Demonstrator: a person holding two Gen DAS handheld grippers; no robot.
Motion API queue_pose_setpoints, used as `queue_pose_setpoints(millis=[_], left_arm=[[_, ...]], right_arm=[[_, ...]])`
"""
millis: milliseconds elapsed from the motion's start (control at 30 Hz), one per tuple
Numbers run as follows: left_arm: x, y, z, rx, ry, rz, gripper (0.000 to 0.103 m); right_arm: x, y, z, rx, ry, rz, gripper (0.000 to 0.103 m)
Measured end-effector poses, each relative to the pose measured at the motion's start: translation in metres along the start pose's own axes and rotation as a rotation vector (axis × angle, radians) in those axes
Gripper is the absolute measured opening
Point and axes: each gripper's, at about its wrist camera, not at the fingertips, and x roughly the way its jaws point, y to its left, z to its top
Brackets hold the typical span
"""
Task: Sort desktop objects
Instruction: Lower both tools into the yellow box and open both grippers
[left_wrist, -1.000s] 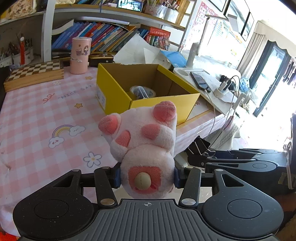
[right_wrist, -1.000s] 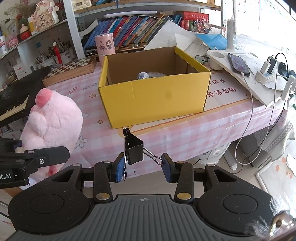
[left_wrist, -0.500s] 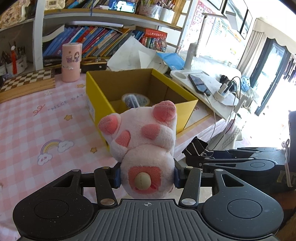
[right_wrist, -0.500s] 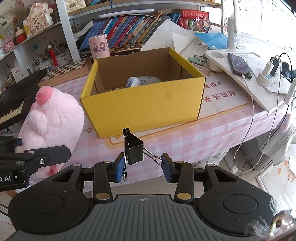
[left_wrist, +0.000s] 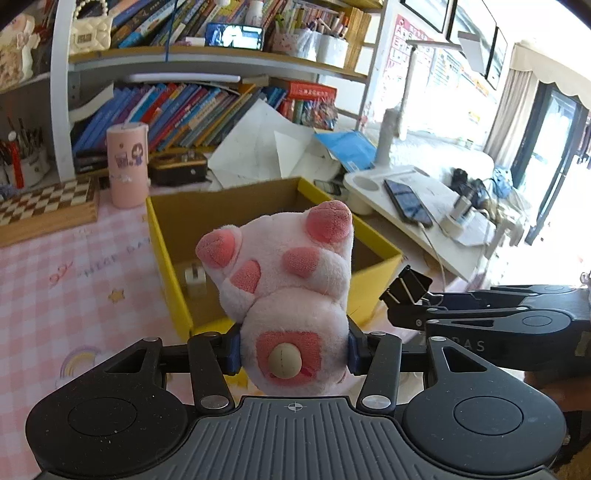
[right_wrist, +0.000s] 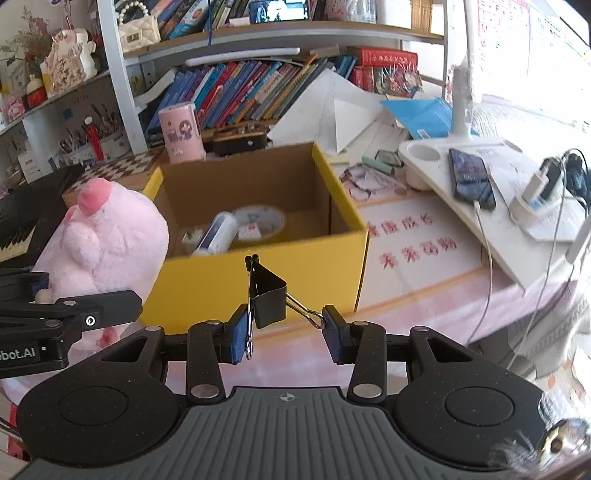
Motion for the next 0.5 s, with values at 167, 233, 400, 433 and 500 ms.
queue_pose_setpoints(millis=[167,233,400,433,500], left_arm=[[0.02,-0.003,0.02,0.008,-0.019,0.054,0.049],[0.029,-0.003,0.027,0.019,-0.022,0.079,0.049],[0.059,0.0,0.039,0.045,0.004,0.147,0.049],[0.065,0.001,0.04,0.048,0.014,0.158,0.049],[0.076,0.003,0.041,0.054,0.036,0.177,0.049]], right_arm=[[0.011,-0.016,0.023,-0.027,-0.03,0.032,0.039],[0.017,-0.019,0.032,-0.041,-0.042,0.045,0.039],[0.032,-0.024,0.054,-0.078,-0.074,0.075,0.039],[0.036,-0.025,0.058,-0.086,-0.078,0.081,0.039],[0.043,-0.026,0.063,-0.1,-0.081,0.091,0.039]])
